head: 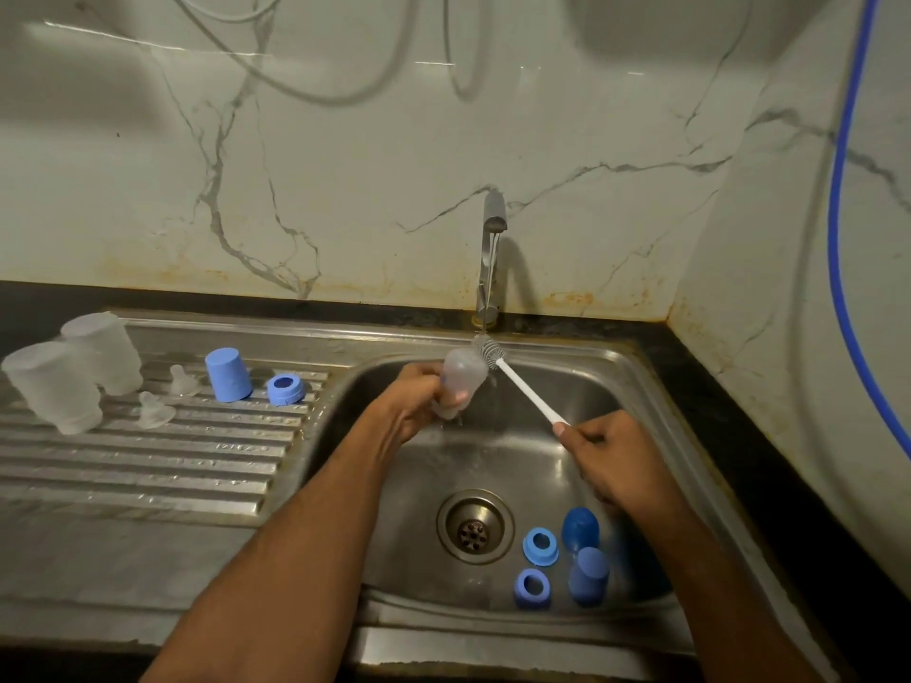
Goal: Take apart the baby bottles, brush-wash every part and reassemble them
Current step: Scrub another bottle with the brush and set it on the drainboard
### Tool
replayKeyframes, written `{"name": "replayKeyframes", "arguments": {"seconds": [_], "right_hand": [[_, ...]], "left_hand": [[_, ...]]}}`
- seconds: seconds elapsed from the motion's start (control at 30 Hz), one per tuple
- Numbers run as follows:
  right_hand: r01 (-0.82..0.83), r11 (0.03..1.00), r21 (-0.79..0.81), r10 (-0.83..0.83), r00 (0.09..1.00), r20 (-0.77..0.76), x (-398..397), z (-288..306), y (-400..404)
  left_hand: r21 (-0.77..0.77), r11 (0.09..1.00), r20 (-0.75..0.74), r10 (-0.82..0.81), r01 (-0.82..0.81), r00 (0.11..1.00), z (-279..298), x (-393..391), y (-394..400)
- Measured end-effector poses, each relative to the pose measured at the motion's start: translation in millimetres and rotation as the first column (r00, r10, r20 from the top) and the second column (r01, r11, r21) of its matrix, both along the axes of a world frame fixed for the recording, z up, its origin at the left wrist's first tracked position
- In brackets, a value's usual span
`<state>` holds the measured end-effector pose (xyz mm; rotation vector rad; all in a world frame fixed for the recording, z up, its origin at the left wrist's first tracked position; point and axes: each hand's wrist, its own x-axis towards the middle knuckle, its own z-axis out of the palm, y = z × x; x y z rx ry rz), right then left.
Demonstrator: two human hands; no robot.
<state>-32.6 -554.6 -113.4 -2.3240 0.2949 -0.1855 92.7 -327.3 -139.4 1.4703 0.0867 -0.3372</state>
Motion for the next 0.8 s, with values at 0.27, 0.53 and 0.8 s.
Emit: {"name": "replayKeyframes", "arguments": {"seconds": [0.27,0.53,0.8], "right_hand": [[-0.089,0.985,-0.15,0.087,0.996,-0.023,-2.5,-1.7,5.0],[-0.083,0.972,-0.218,0.084,0.996,-0.006,3.7,-4.6,12.8],[-0.118,0.983,-0.141,0.118,0.993,-0.015,-0.5,-6.4,3.9]], "left_hand": [[0.283,0.942,0.191,0.129,-0.18,0.973,-11.2,6.1,-6.6],[0.432,0.891,0.188,0.062,-0.14,0.98,-14.1,4.0,-13.5],[0.372,0.892,0.214,0.186,-0.256,0.959,-11.3,2.1,-14.6]]}}
